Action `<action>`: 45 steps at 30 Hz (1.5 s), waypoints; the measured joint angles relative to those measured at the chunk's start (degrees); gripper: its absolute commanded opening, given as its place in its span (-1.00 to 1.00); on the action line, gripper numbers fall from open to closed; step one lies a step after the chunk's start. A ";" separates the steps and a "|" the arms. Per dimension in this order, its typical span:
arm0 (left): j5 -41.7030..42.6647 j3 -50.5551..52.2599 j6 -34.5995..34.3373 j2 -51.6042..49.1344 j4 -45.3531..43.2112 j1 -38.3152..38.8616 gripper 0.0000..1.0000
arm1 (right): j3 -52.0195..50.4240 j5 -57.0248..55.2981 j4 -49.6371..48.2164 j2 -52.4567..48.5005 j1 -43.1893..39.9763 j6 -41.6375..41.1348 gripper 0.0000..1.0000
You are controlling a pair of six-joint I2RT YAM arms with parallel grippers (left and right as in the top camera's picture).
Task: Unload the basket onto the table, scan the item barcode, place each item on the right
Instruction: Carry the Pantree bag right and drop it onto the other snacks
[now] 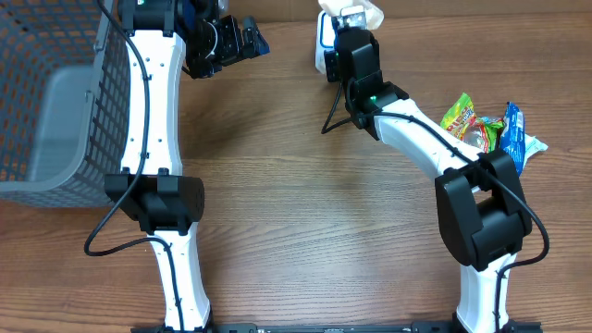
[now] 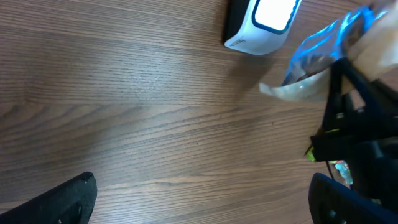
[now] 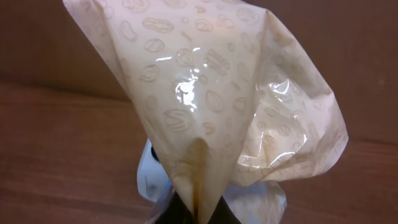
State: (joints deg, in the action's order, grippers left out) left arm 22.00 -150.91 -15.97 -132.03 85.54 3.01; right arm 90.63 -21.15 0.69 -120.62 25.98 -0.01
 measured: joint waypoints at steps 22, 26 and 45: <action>0.00 0.00 -0.02 0.00 0.00 0.00 1.00 | 26.91 14.60 55.89 3.04 0.22 -9.51 -0.92; -0.02 0.00 0.00 0.00 0.00 0.00 0.99 | 26.91 15.89 63.49 8.87 -1.01 -13.92 -0.92; 0.00 0.00 0.00 0.00 0.02 0.00 1.00 | 22.93 4.44 84.15 29.92 -24.06 -23.50 -0.92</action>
State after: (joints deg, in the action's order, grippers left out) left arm 22.00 -150.91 -15.97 -132.03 85.56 3.01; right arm 113.56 -16.71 84.84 -90.70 1.91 -23.51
